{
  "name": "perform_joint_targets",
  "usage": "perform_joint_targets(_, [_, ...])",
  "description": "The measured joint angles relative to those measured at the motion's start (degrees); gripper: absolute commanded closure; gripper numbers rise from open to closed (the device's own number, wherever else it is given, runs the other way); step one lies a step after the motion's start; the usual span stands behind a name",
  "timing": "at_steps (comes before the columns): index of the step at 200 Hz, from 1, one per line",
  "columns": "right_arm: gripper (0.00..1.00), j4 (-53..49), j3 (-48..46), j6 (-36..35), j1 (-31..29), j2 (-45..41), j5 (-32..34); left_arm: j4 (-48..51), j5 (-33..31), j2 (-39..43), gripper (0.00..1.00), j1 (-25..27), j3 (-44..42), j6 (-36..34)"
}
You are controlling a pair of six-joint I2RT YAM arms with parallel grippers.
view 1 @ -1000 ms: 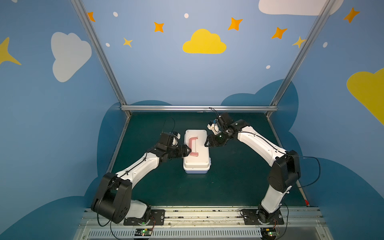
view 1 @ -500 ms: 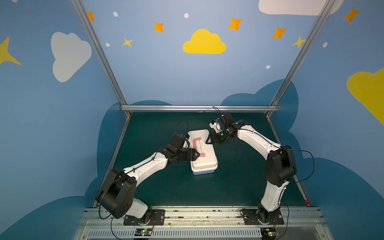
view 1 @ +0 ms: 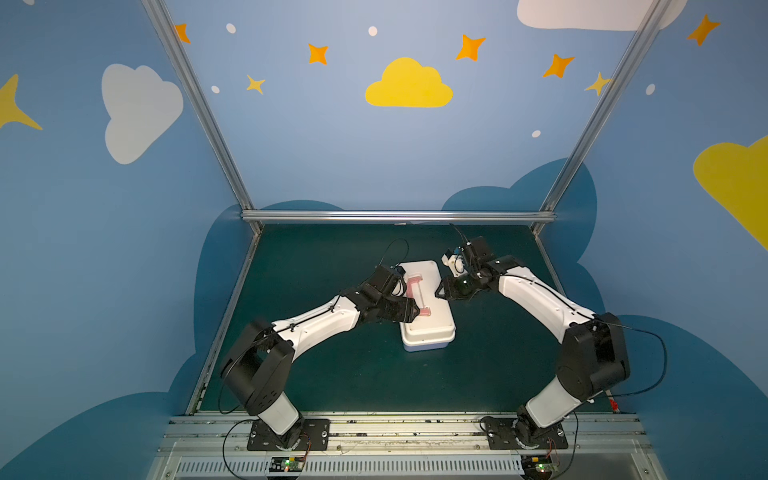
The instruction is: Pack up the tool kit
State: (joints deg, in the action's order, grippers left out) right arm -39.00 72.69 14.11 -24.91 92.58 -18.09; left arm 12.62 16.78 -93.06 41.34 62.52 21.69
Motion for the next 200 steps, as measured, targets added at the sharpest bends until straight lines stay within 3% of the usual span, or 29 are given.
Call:
perform_joint_targets(35, [0.57,-0.5,-0.5,-0.3,1.3,-0.4,-1.0,-0.4,-1.0,-0.2,0.28,1.0,0.2,0.0])
perform_joint_targets(45, [0.55,-1.2,0.5,-0.6,1.7,0.4,-1.8,-0.4,-1.5,-0.2,0.22,1.1,0.2,-0.1])
perform_joint_targets(106, [0.53,-2.9,13.9,-3.1,3.1,13.0,-6.6,0.5,-5.2,7.0,0.03,1.1,-6.0,-2.3])
perform_joint_targets(155, [0.52,-3.3,19.5,-4.2,2.5,17.4,-8.3,1.2,-14.8,13.3,0.0,-1.9,-12.7,-3.7])
perform_joint_targets(200, [0.52,-4.6,22.0,-5.1,2.4,17.6,-8.5,-0.6,-17.7,10.9,0.0,-2.1,-19.6,-6.4])
